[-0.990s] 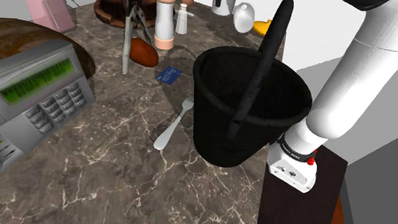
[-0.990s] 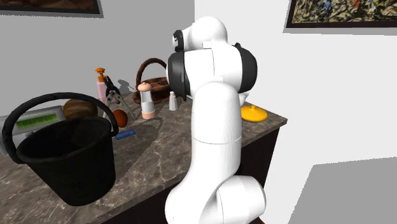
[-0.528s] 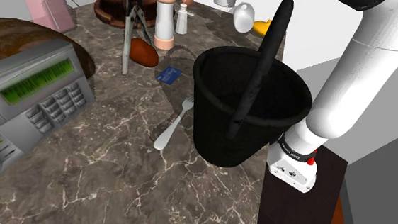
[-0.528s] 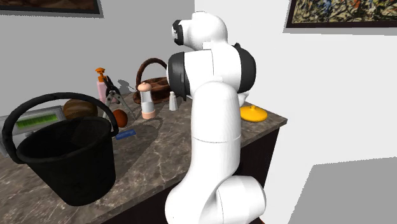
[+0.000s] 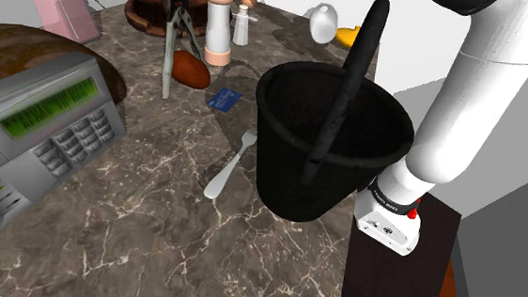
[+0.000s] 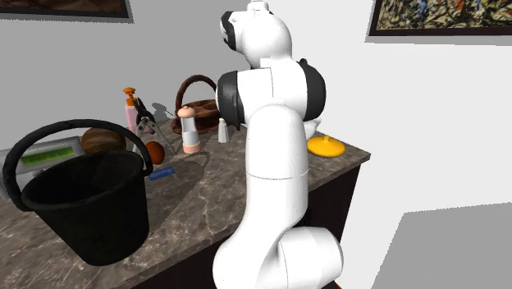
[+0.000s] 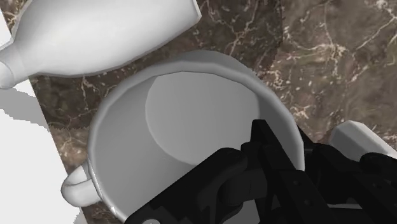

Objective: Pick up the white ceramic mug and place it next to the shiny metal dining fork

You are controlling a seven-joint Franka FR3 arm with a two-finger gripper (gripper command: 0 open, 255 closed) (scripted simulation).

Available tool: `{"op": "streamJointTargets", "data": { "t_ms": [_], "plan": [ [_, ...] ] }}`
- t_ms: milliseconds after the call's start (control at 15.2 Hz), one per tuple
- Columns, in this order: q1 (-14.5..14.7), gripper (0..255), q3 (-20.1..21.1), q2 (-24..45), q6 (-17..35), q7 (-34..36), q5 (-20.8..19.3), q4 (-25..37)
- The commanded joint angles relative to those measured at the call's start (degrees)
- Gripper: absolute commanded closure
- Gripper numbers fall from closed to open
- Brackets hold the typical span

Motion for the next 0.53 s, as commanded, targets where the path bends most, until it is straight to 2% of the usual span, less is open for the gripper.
{"op": "streamJointTargets", "data": {
  "t_ms": [0, 462],
  "plan": [
    [0.8, 255, 0.3, -1.9, -0.1, 1.0, -0.4, -1.8],
    [6.0, 255, 3.8, -14.8, 3.4, 9.4, -2.2, -18.5]
  ]
}}
